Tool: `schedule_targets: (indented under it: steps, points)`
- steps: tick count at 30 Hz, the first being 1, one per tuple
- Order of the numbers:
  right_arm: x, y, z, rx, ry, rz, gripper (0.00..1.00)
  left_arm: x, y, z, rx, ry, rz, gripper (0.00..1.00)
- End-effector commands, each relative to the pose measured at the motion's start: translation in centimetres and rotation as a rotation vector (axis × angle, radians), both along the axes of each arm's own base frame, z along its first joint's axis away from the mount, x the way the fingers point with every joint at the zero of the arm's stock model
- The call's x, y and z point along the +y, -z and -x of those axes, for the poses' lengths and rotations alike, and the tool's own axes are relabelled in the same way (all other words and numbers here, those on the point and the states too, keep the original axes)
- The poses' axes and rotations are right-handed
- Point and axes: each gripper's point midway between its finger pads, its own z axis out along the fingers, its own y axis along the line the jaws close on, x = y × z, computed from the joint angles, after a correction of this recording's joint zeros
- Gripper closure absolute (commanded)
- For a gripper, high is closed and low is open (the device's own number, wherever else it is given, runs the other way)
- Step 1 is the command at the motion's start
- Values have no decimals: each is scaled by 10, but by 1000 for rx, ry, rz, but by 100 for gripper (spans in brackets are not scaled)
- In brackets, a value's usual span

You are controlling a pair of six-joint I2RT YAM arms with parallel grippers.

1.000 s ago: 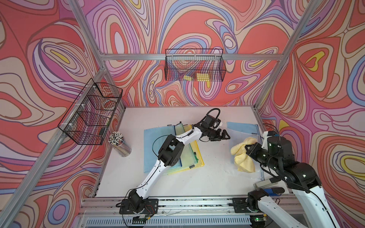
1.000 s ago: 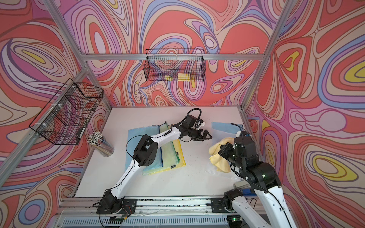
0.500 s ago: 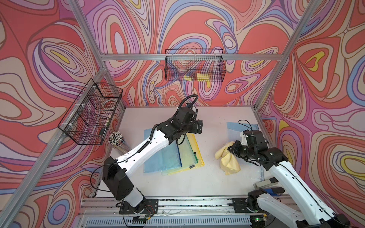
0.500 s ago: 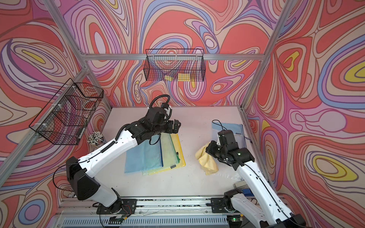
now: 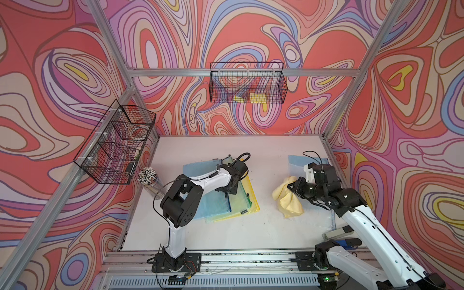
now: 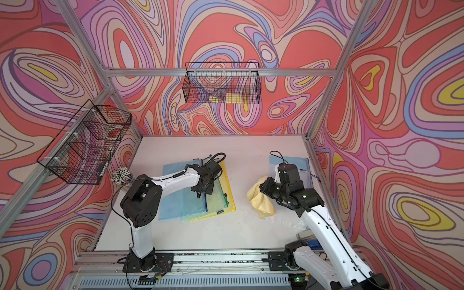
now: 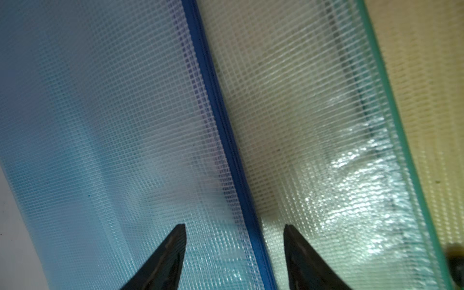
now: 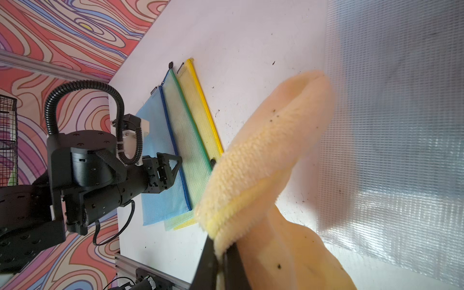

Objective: Wipe the document bag
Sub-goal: Pick up the document bag.

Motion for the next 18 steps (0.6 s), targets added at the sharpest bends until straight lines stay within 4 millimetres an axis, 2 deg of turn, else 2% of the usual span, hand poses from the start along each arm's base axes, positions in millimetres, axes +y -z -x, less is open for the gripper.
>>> schedule_targets:
  steps: [1,8,11,13,15,16,18]
  points:
    - [-3,2,2,-3,3,10,100,0,8,-5,3,-35,6,42]
    - [-2,0,-1,-4,-4,18,100,1,28,-5,40,-52,7,48]
    - [-1,1,-2,1,-6,17,100,-2,30,-4,49,-52,27,66]
    - [-1,2,-2,0,-6,17,100,-4,28,-3,48,-54,38,82]
    - [-1,3,-3,2,-7,18,100,-4,24,-3,42,-55,43,95]
    - [-1,4,-3,5,-7,20,100,-4,20,-3,37,-54,47,100]
    - [-1,5,-3,7,-8,20,100,-5,7,-4,23,-50,59,100]
